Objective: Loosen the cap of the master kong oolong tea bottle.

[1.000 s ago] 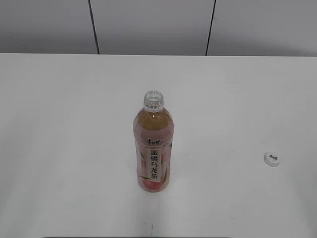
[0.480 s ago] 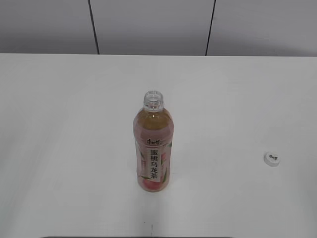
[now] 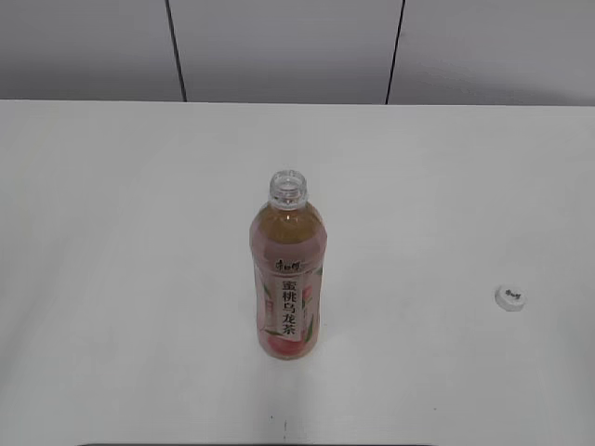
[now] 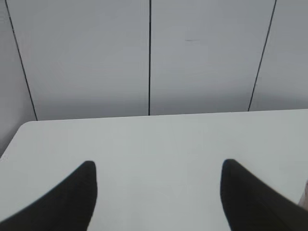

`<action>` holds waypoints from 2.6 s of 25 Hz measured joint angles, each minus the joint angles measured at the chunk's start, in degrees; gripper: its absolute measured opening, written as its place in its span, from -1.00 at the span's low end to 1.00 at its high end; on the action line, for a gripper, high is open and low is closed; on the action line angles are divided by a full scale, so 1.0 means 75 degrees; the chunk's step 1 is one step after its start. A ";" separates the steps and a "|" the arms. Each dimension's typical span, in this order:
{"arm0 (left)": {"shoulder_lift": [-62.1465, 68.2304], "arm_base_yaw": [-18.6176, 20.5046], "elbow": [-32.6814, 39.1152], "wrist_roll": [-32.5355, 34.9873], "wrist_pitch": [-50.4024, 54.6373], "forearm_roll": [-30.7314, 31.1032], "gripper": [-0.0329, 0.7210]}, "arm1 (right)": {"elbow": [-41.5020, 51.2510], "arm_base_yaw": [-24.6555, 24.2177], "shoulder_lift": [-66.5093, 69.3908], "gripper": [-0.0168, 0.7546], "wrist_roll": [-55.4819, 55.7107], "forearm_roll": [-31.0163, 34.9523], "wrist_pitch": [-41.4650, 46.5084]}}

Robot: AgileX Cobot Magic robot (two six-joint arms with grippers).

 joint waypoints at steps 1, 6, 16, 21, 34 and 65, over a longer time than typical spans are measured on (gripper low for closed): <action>0.0000 0.0019 0.0000 0.0000 0.0000 0.0000 0.38 | 0.0000 0.0000 0.0000 0.45 0.0000 0.0000 0.0000; 0.0008 0.0035 0.0000 0.0000 0.0000 0.0000 0.38 | 0.0000 0.0000 0.0000 0.45 0.0000 0.0000 0.0000; 0.0008 0.0035 0.0000 0.0000 0.0571 -0.0009 0.38 | 0.0000 0.0000 0.0000 0.45 0.0000 0.0000 0.0000; 0.0008 0.0035 0.0085 0.0000 0.2050 -0.0140 0.38 | 0.0000 0.0000 0.0000 0.45 0.0000 0.0000 0.0000; 0.0014 0.0035 0.0191 0.0000 0.2229 -0.0186 0.37 | 0.0000 0.0000 0.0000 0.45 0.0000 0.0000 0.0000; -0.0724 0.0317 0.0214 0.0000 0.2268 -0.0194 0.27 | 0.0000 -0.0014 0.0000 0.45 0.0000 0.0011 -0.0001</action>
